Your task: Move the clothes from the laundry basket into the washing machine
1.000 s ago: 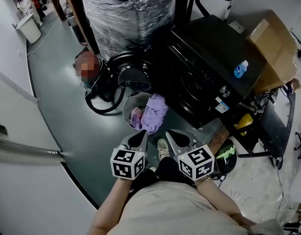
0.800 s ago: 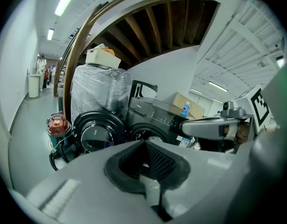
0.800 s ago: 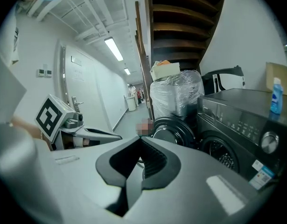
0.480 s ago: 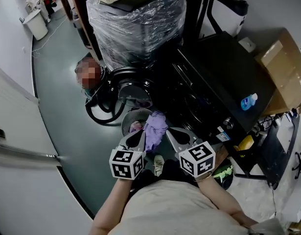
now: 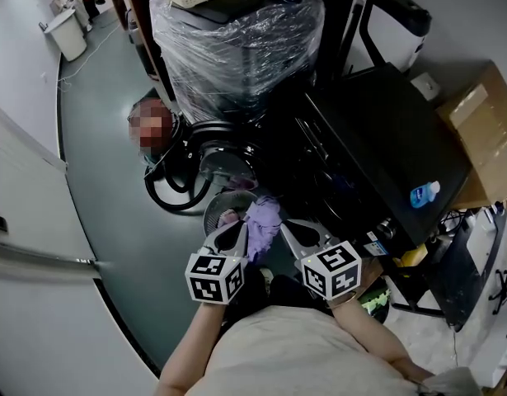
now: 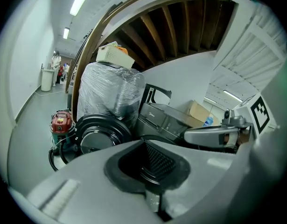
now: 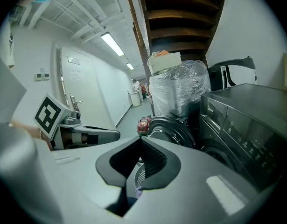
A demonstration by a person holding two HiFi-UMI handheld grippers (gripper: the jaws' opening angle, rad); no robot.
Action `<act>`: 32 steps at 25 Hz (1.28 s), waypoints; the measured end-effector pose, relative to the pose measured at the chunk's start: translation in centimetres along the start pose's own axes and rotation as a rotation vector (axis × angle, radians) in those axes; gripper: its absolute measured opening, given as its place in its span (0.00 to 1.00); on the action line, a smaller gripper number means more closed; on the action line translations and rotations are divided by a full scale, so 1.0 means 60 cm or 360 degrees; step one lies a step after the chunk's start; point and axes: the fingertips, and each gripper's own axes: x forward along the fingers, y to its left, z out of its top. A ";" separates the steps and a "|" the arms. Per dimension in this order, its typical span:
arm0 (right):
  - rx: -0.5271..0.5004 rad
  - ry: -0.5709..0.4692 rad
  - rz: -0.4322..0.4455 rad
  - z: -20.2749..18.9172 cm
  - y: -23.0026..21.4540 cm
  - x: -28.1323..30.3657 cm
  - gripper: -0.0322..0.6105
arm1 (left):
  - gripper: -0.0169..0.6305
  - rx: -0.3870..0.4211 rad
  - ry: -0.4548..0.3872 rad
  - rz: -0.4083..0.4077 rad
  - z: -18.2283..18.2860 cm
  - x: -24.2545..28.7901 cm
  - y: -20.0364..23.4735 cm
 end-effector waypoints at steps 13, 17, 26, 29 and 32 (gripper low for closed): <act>0.0179 0.0052 -0.0131 -0.016 -0.005 0.023 0.09 | 0.03 0.0013 0.0152 -0.0075 -0.004 0.012 0.037; 0.0234 0.0078 -0.0140 -0.028 0.004 0.028 0.10 | 0.03 0.0045 0.0220 -0.0111 -0.014 0.013 0.038; 0.0252 0.0178 -0.0192 -0.075 -0.008 0.040 0.09 | 0.03 0.0116 0.0410 -0.0238 -0.065 0.036 0.036; 0.0282 0.0238 -0.0209 -0.103 -0.028 0.046 0.09 | 0.03 0.0136 0.0464 -0.0259 -0.088 0.052 0.042; 0.0327 0.0277 -0.0236 -0.132 -0.047 0.056 0.09 | 0.03 0.0133 0.0510 -0.0267 -0.117 0.071 0.057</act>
